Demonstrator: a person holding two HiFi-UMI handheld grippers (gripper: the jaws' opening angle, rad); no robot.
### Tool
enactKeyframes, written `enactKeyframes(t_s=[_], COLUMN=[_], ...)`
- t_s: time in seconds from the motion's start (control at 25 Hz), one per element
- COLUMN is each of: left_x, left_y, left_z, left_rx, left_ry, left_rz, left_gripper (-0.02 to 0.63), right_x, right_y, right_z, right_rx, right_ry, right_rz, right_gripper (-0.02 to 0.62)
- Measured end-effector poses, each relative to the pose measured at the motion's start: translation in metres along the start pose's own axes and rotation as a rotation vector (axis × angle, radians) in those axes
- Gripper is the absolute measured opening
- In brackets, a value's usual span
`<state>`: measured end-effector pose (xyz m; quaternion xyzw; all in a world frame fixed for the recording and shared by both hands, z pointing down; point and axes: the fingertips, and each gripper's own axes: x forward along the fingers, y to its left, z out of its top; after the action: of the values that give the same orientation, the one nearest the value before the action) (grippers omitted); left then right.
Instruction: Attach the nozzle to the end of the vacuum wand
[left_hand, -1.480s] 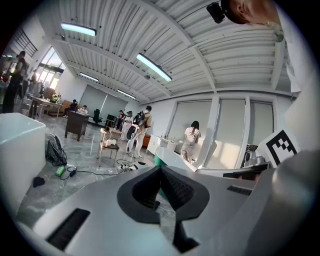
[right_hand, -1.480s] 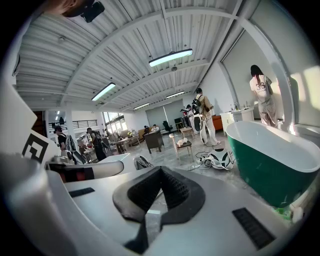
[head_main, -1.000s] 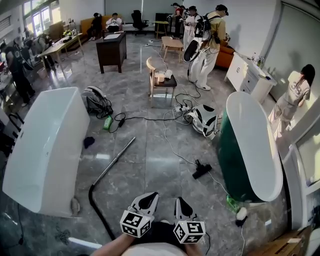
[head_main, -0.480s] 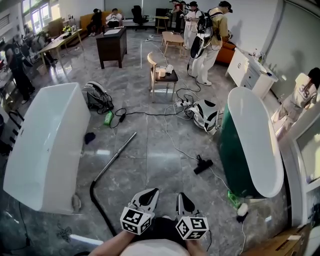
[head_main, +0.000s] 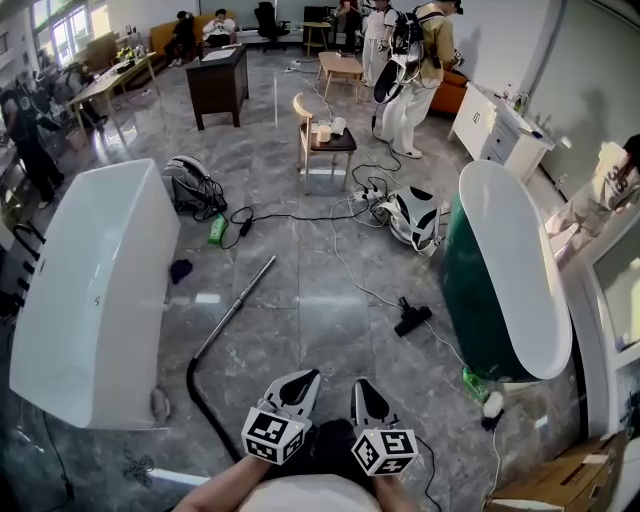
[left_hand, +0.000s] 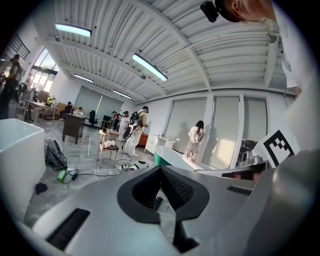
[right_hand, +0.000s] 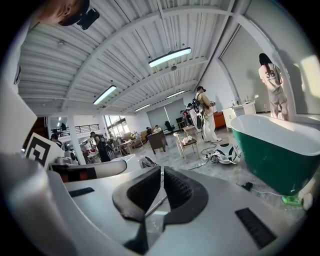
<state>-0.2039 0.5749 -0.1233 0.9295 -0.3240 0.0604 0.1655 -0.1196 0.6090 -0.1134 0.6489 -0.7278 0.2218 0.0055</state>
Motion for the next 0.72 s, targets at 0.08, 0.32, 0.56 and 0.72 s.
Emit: enactKeyframes(t_s=[0.08, 0.32, 0.56, 0.72], left_x=[-0.006, -0.012, -0.001, 0.016], left_y=[0.003, 0.011, 0.021, 0.040], left_z=[-0.006, -0.017, -0.013, -0.007], left_rx=[-0.008, -0.031, -0.038, -0.041], left_ry=[0.009, 0.034, 0.040, 0.032], left_rz=[0.000, -0.005, 0.003, 0.025], left_gripper=[0.009, 0.009, 0.009, 0.009], right_x=[-0.001, -0.001, 0.009, 0.034], right_y=[0.004, 0.011, 0.006, 0.006], right_z=[-0.005, -0.015, -0.005, 0.001], right_rx=[0.012, -0.014, -0.036, -0.064], right_ry=[-0.001, 0.014, -0.004, -0.009], right_rz=[-0.005, -0.020, -0.025, 0.006], right_gripper=[0.015, 0.015, 0.015, 0.015])
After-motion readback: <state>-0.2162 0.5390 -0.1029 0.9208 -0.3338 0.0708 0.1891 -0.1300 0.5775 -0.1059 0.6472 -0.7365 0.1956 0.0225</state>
